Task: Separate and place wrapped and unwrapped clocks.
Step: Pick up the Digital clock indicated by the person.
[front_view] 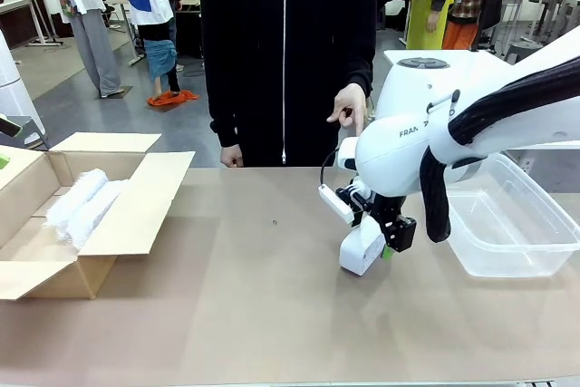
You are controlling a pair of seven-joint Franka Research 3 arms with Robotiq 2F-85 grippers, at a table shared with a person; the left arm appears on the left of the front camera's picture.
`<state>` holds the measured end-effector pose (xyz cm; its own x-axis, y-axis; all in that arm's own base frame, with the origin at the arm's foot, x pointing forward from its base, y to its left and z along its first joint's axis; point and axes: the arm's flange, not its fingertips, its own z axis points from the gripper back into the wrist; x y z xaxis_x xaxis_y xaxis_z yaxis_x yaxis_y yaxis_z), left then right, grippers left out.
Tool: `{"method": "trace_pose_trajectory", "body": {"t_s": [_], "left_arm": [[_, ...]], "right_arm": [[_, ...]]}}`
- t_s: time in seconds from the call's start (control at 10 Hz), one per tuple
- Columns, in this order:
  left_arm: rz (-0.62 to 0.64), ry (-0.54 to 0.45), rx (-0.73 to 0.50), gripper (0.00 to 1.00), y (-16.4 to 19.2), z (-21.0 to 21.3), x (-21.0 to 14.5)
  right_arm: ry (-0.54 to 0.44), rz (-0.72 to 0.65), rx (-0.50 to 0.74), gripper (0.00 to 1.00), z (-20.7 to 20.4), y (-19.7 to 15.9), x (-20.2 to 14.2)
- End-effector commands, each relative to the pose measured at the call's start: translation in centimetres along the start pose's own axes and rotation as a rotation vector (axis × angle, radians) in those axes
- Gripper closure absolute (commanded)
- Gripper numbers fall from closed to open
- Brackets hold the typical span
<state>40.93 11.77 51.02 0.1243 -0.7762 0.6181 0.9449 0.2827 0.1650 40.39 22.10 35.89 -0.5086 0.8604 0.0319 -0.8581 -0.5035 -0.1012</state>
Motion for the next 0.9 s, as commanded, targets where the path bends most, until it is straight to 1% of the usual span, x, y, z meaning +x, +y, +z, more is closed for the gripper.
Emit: {"method": "trace_pose_trajectory", "body": {"t_s": [0.0,0.2,0.3,0.4,0.5,0.8], "left_arm": [[-0.011,-0.017,0.004,0.00,0.1,0.0,-0.2],[-0.011,-0.017,0.004,0.00,0.1,0.0,-0.2],[-0.011,-0.017,0.004,0.00,0.1,0.0,-0.2],[-0.011,-0.017,0.004,0.00,0.1,0.0,-0.2],[-0.011,-0.017,0.004,0.00,0.1,0.0,-0.2],[-0.011,-0.017,0.004,0.00,0.1,0.0,-0.2]], "right_arm": [[0.039,-0.005,-0.031,0.00,-2.1,-0.7,0.8],[0.047,0.003,-0.033,0.00,-3.2,-0.7,0.8],[0.068,0.002,-0.028,0.00,-3.8,-0.7,0.9],[0.084,0.005,0.020,0.00,-4.4,-0.8,1.0],[0.103,0.001,0.026,0.00,-4.5,-0.8,0.8],[0.154,0.058,-0.041,0.00,-4.5,-1.2,-0.1]]}}
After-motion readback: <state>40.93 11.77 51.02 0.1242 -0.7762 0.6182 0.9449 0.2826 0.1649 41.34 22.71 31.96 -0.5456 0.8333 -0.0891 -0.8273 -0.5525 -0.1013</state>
